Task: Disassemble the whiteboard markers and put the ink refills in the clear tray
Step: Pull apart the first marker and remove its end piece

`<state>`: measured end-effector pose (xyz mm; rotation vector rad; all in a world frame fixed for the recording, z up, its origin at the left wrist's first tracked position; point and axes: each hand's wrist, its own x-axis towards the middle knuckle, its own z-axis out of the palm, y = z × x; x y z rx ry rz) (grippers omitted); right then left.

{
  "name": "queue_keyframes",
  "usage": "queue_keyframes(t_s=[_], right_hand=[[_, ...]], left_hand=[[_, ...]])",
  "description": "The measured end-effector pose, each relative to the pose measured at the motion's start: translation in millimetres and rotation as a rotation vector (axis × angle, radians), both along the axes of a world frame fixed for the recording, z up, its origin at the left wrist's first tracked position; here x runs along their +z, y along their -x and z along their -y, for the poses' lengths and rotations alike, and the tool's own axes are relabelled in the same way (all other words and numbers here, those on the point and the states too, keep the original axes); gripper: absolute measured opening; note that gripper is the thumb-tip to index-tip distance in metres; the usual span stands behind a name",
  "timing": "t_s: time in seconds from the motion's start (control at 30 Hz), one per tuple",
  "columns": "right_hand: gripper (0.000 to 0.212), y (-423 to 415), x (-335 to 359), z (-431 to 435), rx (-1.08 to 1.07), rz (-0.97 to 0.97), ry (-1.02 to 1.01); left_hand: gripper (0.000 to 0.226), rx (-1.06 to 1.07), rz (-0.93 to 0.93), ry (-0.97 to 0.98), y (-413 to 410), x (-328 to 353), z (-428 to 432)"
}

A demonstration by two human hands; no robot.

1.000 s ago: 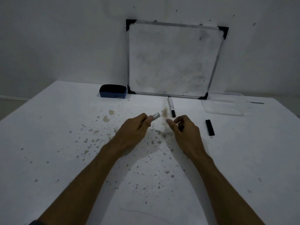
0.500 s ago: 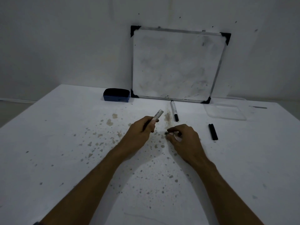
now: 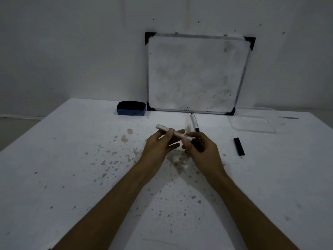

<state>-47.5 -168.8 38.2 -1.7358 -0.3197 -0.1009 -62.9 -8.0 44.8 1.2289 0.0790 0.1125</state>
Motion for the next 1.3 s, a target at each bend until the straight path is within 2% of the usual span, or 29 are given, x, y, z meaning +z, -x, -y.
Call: queue_keyframes(t_s=[0.1, 0.17, 0.23, 0.3, 0.4, 0.47, 0.57, 0.67, 0.7, 0.77, 0.87, 0.97, 1.03, 1.07, 1.13, 1.2, 1.3], right_hand=[[0.028, -4.4, 2.2, 3.6, 0.021, -0.211, -0.427], [0.034, -6.0, 1.9, 4.2, 0.096, -0.324, -0.536], [0.035, -5.2, -1.0, 0.9, 0.115, -0.318, -0.427], [0.032, -3.2, 0.6, -2.8, 0.045, -0.249, -0.313], [0.028, -2.9, 8.3, -2.0, -0.083, -0.063, -0.2], [0.024, -1.1, 14.6, 0.1, -0.132, 0.098, -0.128], [0.024, 10.1, 17.7, -1.4, -0.093, 0.308, -0.028], [0.034, 14.2, 8.3, -11.2, -0.036, 0.438, 0.378], [0.034, 12.9, 6.4, -13.0, -0.055, 0.443, 0.436], [0.025, 8.6, 6.7, -12.7, -0.089, 0.417, 0.4], [0.018, 10.3, 8.3, -10.8, -0.065, 0.364, 0.344], [0.018, 15.2, 14.3, -9.4, -0.1, 0.301, 0.199], [0.024, 16.1, 17.5, -7.1, -0.162, 0.334, 0.127], [0.027, 15.7, 16.8, -6.1, -0.182, 0.38, 0.143], [0.036, 14.3, 10.7, -6.7, -0.201, 0.484, 0.341], [0.044, 12.8, 3.6, -10.1, -0.213, 0.496, 0.499], [0.039, 12.3, 3.9, -10.4, -0.216, 0.474, 0.419]], left_hand=[[0.017, 0.001, -0.076, 0.131, 0.7, -0.9, 3.4], [0.011, -0.029, -0.095, 0.162, 4.2, -0.7, 8.8], [0.013, -0.061, -0.092, 0.118, 6.5, -1.7, 14.3], [0.023, -0.098, -0.116, 0.147, 7.7, 1.3, 18.1], [0.059, -0.113, -0.298, 0.467, 6.9, 4.2, 13.0], [0.069, -0.152, -0.377, 0.59, 6.4, 3.6, 7.2], [0.061, -0.218, -0.4, 0.597, 8.9, 2.4, 5.2], [0.041, -0.225, -0.394, 0.575, 11.2, 7.1, 8.8], [0.037, -0.201, -0.388, 0.544, 10.8, 7.0, 8.7], [0.032, -0.179, -0.365, 0.472, 10.1, 8.6, 7.5], [0.034, -0.205, -0.348, 0.465, 9.7, 9.3, 4.3], [0.036, -0.233, -0.344, 0.474, 9.3, 8.9, 5.0], [0.035, -0.228, -0.361, 0.465, 11.2, 8.6, 7.1], [0.035, -0.223, -0.367, 0.461, 11.9, 8.4, 8.8], [0.033, -0.226, -0.352, 0.454, 13.8, 8.0, 11.6], [0.032, -0.211, -0.344, 0.444, 15.5, 9.1, 12.9], [0.035, -0.197, -0.338, 0.465, 12.6, 9.7, 10.1]])
